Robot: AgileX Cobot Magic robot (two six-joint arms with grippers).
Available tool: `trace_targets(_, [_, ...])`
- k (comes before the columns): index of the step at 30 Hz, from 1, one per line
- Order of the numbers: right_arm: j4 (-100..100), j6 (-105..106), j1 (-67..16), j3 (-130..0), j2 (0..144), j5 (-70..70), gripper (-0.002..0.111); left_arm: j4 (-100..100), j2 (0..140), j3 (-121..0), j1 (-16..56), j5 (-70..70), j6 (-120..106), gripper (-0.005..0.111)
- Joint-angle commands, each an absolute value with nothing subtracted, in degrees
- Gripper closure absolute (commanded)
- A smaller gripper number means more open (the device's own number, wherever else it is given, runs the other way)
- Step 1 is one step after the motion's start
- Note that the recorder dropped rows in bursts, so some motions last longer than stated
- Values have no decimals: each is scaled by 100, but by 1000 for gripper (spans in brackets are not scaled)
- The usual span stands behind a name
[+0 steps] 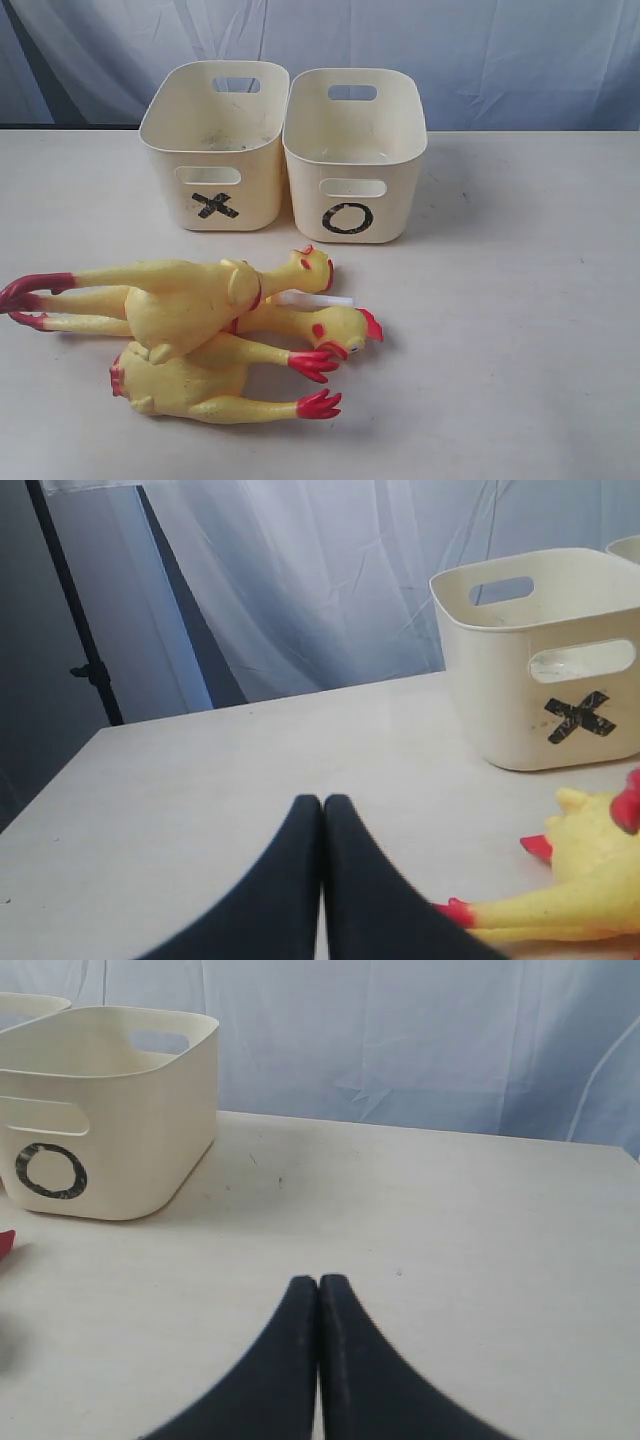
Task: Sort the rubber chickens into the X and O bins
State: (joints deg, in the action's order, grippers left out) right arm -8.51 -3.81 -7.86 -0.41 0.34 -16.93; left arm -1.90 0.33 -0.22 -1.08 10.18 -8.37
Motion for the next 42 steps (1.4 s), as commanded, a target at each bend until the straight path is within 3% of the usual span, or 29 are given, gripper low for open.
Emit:
trace_targets(1, [-855, -367, -801, 0, 0, -1604, 109, -219, 0, 0, -98, 911, -795, 106])
trace_targets(12, [-855, -367, -801, 0, 0, -1617, 109, 1720, 0, 0, -98, 48, -748, 106])
trace_targets(20, [-855, -367, -801, 0, 0, -1617, 109, 4862, 0, 0, -98, -111, -748, 106])
trace_targets(26, [-855, -367, -801, 0, 0, -1613, 109, 4665, 0, -116, -98, 696, -783, 106])
trace_targets(42, [-855, -367, -801, 0, 0, -1613, 109, 2616, 642, -2036, -98, 1399, -809, 106])
